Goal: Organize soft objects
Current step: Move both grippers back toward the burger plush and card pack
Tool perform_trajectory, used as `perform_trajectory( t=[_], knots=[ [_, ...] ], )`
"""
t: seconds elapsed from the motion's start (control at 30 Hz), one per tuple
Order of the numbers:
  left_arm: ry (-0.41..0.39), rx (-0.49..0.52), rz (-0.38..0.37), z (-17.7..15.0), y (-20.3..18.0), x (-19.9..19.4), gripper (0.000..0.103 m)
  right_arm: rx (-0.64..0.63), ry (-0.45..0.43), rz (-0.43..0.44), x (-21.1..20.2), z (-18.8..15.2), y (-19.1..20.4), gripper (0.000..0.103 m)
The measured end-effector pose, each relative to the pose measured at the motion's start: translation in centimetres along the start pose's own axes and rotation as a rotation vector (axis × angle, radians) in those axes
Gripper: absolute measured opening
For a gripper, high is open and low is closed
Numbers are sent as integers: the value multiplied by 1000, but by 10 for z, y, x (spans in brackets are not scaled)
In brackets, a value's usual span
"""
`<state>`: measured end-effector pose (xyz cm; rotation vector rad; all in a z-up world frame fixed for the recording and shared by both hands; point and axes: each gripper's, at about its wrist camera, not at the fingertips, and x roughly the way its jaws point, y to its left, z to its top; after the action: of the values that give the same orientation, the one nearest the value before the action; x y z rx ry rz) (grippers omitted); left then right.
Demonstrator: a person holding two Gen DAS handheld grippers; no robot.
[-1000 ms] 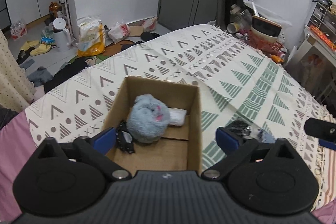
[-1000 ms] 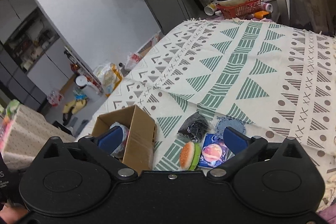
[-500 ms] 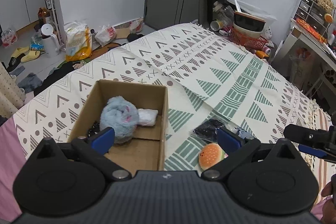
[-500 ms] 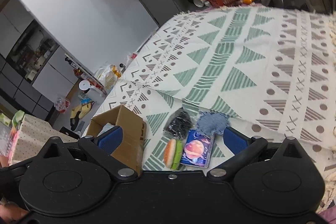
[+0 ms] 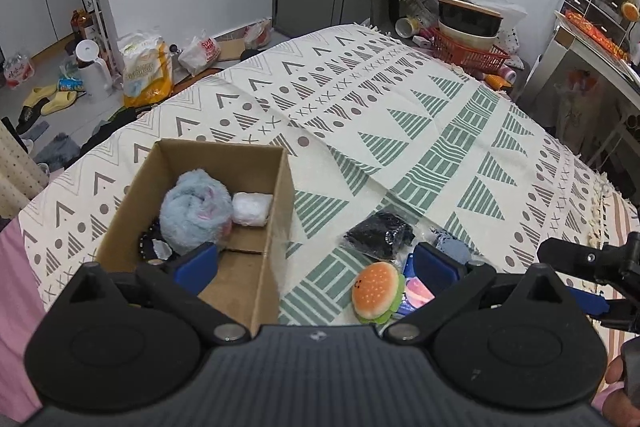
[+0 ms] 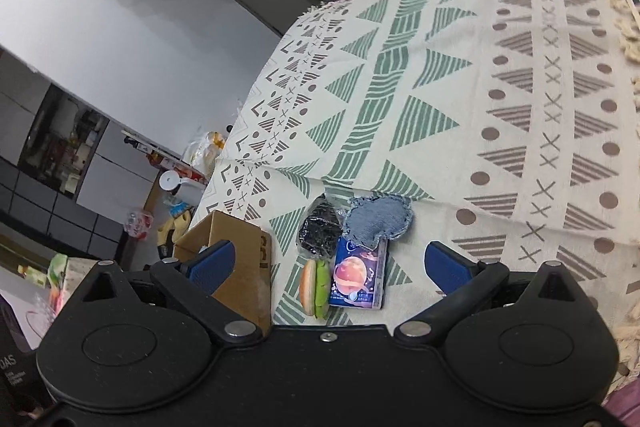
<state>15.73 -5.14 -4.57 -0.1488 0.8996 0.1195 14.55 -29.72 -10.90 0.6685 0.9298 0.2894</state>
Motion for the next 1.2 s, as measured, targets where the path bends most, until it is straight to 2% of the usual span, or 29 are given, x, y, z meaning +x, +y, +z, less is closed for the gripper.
perform_trajectory(
  t=[0.1, 0.13, 0.3, 0.4, 0.5, 0.67, 0.73, 0.97, 1.2],
  knots=[
    [7, 0, -12, -1, -8, 5, 102, 34, 24, 7, 6, -1, -5, 93],
    [12, 3, -17, -1, -11, 7, 101, 47, 22, 3, 7, -1, -8, 88],
    [40, 20, -53, -5, -25, 20, 98, 134, 42, -14, 16, -3, -22, 78],
    [47, 36, -65, -8, -32, 30, 91, 148, 59, -20, 24, -5, -24, 77],
    [69, 35, -81, -11, -36, 41, 78, 161, 78, -29, 32, -7, -25, 75],
    [105, 30, -109, -19, -39, 61, 58, 194, 108, -48, 49, -7, -30, 66],
    [126, 19, -123, -21, -38, 70, 54, 196, 116, -52, 55, -7, -31, 63],
    [174, -3, -165, -25, -39, 97, 51, 206, 162, -73, 79, -6, -36, 61],
    [229, 13, -165, -34, -42, 122, 51, 196, 208, -68, 98, -5, -36, 61]
  ],
)
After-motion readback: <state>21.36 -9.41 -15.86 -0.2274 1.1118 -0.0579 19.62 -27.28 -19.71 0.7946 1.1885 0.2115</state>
